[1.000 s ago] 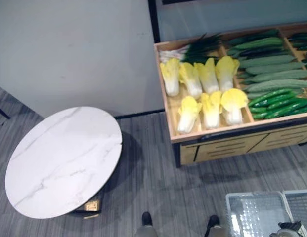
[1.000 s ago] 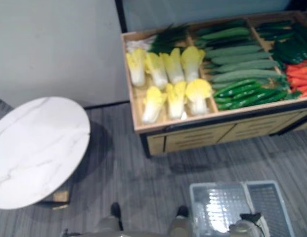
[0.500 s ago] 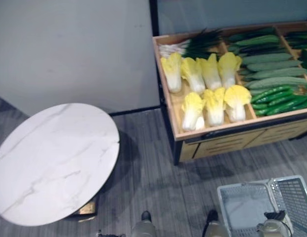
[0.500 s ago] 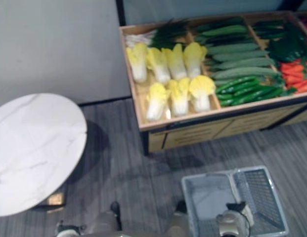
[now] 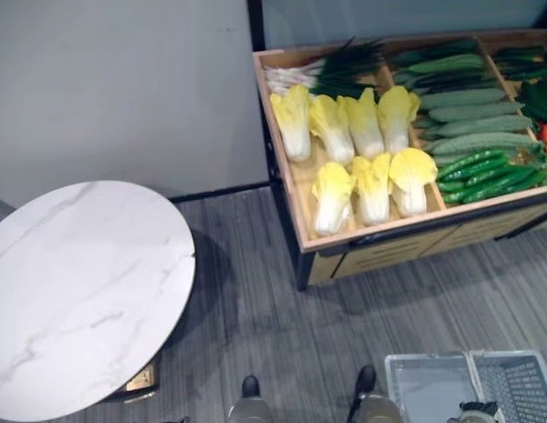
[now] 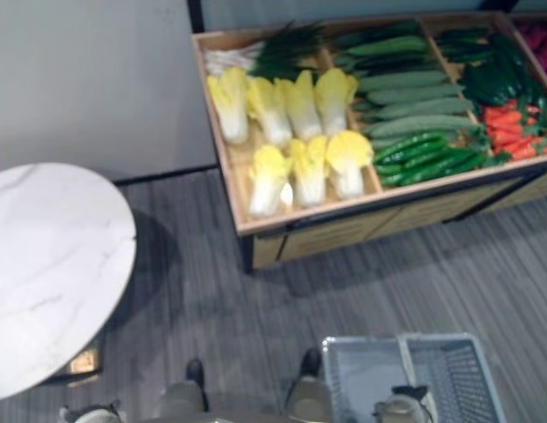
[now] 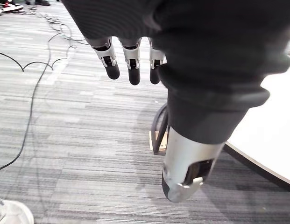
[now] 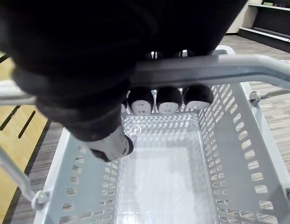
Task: Pick vegetable in the basket
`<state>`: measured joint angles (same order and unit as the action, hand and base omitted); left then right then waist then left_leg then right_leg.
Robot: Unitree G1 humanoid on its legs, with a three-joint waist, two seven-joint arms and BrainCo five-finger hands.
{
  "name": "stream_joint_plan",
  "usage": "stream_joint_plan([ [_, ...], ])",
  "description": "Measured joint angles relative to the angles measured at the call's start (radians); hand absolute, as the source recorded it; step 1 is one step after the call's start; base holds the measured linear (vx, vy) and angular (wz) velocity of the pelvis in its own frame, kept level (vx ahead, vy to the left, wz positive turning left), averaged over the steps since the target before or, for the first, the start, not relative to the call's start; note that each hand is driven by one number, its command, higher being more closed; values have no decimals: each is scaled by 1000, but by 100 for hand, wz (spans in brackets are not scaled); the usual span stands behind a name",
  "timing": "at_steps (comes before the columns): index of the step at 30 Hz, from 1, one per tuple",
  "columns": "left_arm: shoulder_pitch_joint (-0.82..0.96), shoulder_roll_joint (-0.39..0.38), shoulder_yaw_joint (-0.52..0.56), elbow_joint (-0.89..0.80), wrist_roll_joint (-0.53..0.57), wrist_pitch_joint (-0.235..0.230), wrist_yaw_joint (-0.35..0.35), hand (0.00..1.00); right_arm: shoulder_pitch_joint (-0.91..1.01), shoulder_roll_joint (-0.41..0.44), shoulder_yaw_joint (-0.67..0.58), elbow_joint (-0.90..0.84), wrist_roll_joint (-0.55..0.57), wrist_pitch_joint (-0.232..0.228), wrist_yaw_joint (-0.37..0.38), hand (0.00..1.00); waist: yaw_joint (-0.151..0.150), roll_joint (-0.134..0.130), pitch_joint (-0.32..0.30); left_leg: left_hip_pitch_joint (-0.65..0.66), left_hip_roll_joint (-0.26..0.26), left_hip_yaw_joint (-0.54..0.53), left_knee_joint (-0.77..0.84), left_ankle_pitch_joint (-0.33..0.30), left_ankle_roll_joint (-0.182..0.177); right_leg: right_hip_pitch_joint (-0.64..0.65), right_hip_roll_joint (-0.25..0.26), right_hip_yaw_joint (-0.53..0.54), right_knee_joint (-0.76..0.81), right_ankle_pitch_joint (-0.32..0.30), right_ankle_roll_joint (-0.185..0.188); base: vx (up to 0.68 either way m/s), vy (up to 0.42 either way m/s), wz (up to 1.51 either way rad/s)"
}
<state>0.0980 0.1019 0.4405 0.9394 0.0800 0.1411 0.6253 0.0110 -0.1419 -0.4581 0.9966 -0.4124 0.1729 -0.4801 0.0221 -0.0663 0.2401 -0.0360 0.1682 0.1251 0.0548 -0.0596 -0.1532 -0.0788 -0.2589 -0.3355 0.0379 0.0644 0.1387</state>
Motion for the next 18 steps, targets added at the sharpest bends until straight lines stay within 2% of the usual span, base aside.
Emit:
stream_joint_plan([
  [6,1,-31,-13,28,3,2,-6,0,-4,1,0,0,46,-24,0,100,4,4,-20,4,1,-10,-60,41,-3,1,9,-11,-25,0,12,-49,-27,7],
  [7,14,-20,-161,87,60,15,-124,0,29,0,56,-18,109,-55,31,100,-23,31,-108,53,-6,-4,-104,44,-5,39,11,0,-55,16,25,0,0,0],
  [13,14,-20,-161,89,60,15,-126,0,29,0,57,-18,109,-55,32,100,-24,30,-109,56,-6,-1,-105,44,-5,40,11,3,-55,16,25,0,0,0],
  [18,24,-19,-160,106,121,16,-195,0,36,1,56,-18,118,-55,60,100,-24,23,-112,89,-6,23,-111,43,-6,57,12,18,-51,16,25,-2,6,-8],
])
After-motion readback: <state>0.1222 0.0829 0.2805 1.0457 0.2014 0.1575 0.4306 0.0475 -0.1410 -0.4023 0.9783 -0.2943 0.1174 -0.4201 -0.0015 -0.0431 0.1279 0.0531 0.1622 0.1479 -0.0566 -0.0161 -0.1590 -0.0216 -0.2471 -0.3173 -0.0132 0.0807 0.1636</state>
